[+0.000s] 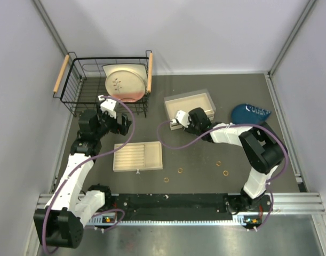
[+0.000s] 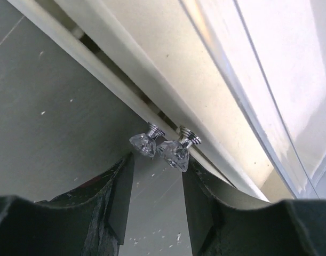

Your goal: Organize the mixed jewelry

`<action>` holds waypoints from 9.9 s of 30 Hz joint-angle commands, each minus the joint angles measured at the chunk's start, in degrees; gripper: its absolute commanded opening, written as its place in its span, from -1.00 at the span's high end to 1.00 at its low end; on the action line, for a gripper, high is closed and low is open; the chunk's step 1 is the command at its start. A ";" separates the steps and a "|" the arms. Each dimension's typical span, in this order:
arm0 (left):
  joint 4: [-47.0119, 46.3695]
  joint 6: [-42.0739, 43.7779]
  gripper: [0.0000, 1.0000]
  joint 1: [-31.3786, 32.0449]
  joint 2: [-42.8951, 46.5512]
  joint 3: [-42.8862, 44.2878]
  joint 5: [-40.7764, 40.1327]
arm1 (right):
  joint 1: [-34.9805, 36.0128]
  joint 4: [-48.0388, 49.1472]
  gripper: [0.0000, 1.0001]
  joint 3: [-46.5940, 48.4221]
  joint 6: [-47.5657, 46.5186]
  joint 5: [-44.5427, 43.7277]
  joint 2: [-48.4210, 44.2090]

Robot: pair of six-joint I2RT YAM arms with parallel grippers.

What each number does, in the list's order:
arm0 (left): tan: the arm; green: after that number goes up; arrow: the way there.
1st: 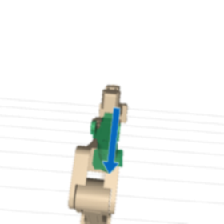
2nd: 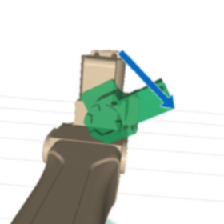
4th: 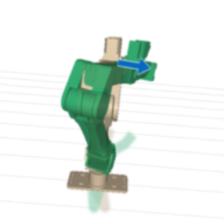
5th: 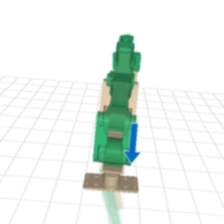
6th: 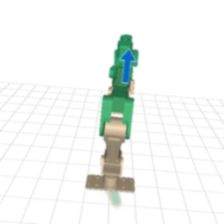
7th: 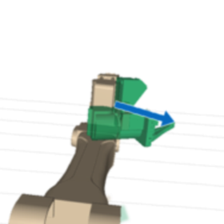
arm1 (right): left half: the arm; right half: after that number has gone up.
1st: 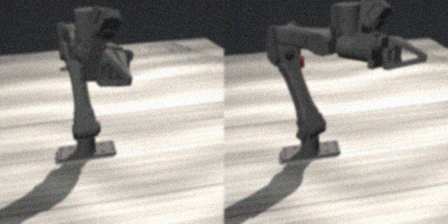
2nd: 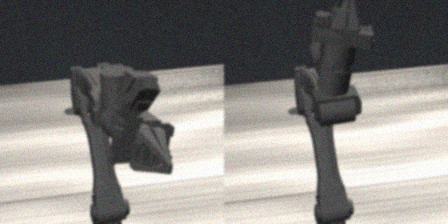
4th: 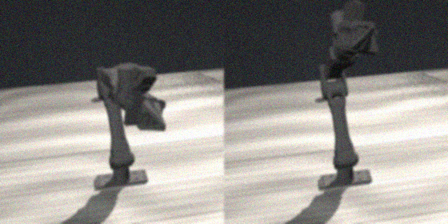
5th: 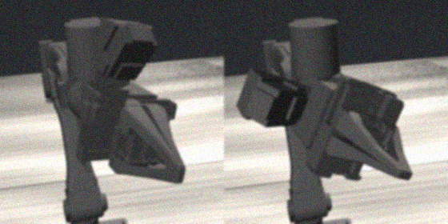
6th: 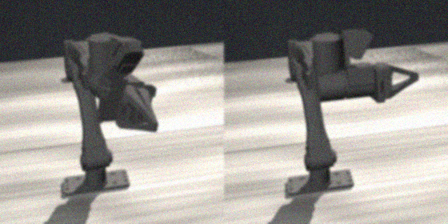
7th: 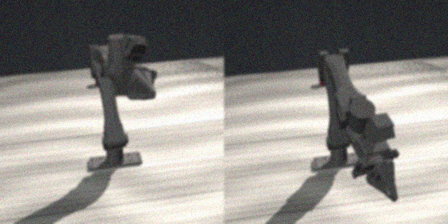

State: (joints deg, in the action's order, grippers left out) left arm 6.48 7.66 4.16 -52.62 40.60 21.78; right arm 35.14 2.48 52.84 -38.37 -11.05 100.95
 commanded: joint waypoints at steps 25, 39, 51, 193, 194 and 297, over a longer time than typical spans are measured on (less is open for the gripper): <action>-2.88 0.43 -0.82 -0.03 0.32 -0.35 0.46 | 0.29 3.06 0.15 1.48 6.64 -0.29 -0.49; -2.53 0.60 -0.82 -0.03 1.38 -0.26 0.90 | 0.28 -13.82 -0.08 1.38 5.68 -1.95 -20.34; -2.44 0.51 -0.82 -0.03 1.82 0.09 0.81 | 0.28 -8.20 -0.38 2.44 -5.91 -11.62 -18.87; -1.65 -0.54 -0.82 -1.35 -1.78 2.82 -10.88 | 26.04 -30.96 0.27 7.98 25.80 17.29 -5.76; -1.73 -0.54 -0.82 -1.44 -1.87 2.82 -10.71 | 26.21 -31.13 0.27 8.24 25.80 16.51 -5.41; -0.15 1.22 -0.63 -3.02 -4.42 6.33 30.50 | 24.37 -50.01 1.00 19.75 12.01 32.13 -21.83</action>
State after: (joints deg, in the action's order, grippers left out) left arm 9.04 9.52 1.50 -57.43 45.12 38.83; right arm 62.02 -40.93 66.26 -21.87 11.29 84.97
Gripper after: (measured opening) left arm 0.828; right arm 0.017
